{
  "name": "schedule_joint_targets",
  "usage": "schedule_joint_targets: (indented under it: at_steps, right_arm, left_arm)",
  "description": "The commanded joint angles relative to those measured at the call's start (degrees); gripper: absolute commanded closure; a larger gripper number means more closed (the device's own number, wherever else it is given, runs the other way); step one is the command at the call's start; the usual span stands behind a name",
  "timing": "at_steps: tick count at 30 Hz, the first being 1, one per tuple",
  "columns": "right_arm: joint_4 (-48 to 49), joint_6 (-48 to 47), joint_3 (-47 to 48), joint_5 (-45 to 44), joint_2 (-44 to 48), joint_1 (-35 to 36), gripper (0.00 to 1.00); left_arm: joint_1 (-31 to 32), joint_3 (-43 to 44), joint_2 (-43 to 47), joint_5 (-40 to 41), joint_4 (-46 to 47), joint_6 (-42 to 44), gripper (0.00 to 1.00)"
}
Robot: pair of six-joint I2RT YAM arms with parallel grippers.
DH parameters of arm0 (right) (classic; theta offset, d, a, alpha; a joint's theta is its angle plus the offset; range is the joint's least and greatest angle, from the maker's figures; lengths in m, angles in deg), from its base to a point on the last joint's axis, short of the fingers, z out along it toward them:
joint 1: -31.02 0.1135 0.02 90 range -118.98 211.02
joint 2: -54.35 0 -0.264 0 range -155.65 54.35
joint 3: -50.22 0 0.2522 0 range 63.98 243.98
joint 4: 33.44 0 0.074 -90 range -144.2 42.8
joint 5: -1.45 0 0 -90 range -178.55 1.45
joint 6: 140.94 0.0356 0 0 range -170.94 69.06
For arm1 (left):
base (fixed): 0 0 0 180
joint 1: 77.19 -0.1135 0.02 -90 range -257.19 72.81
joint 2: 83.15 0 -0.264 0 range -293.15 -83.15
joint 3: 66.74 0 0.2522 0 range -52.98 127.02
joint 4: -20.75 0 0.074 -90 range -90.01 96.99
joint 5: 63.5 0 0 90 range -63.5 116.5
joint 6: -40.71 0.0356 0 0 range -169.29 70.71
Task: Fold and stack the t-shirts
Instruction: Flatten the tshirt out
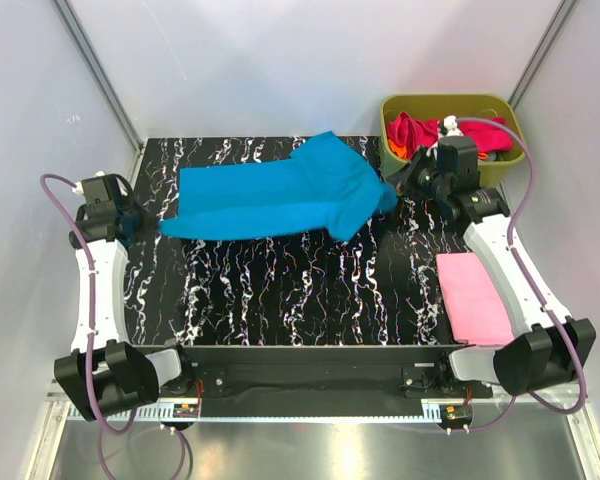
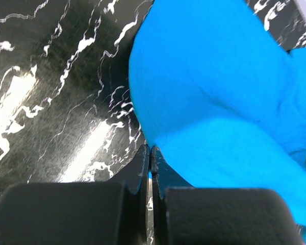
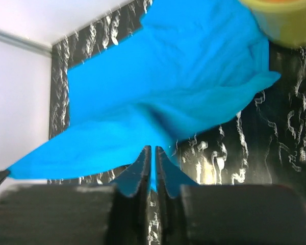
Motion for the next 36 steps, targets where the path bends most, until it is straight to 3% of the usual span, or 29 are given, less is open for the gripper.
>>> schedule_joint_targets:
  at_steps: [1, 11, 12, 13, 16, 18, 20, 23, 26, 36]
  right_arm:
    - [-0.66, -0.17, -4.82, 2.60, 4.55, -0.14, 1.00]
    - [-0.31, 3.70, -21.61, 5.49, 9.14, -0.14, 1.00]
    - [0.13, 3.61, -24.15, 6.81, 7.82, -0.14, 0.84]
    - [1.61, 3.53, -25.13, 8.56, 6.15, -0.23, 0.76]
    - [4.51, 4.93, -27.76, 15.76, -2.54, -0.14, 0.61]
    - [4.79, 6.42, -29.17, 15.61, -3.70, -0.05, 0.55]
    - [5.05, 8.00, -30.49, 14.04, -4.06, -0.05, 0.42]
    - [7.60, 8.27, -32.08, 14.47, -5.63, -0.05, 0.43]
    - [8.57, 5.39, -31.91, 13.59, -9.31, -0.05, 0.55]
    - [11.03, -5.78, -28.66, 8.58, -14.43, -0.05, 0.49]
  left_arm:
    - [0.12, -3.74, 2.72, 1.54, 0.79, 1.64, 1.00]
    - [0.21, -9.11, 3.26, 1.63, 2.11, 2.08, 1.00]
    - [0.21, -9.54, 2.91, 2.07, 2.28, 1.56, 1.00]
    - [0.21, -10.16, 2.65, 2.16, 2.46, 1.20, 1.00]
    - [0.21, -13.84, 1.85, 1.20, 4.82, 0.32, 1.00]
    - [0.21, -15.34, 1.76, 1.28, 6.14, -0.20, 1.00]
    - [0.21, -16.66, 1.59, 0.93, 6.85, -0.29, 1.00]
    - [0.12, -18.25, 1.41, 1.72, 7.47, -0.03, 1.00]
    - [0.21, -18.60, 0.71, 1.72, 7.91, 0.58, 1.00]
    - [0.21, -17.90, -0.87, 1.81, 8.35, 1.11, 1.00]
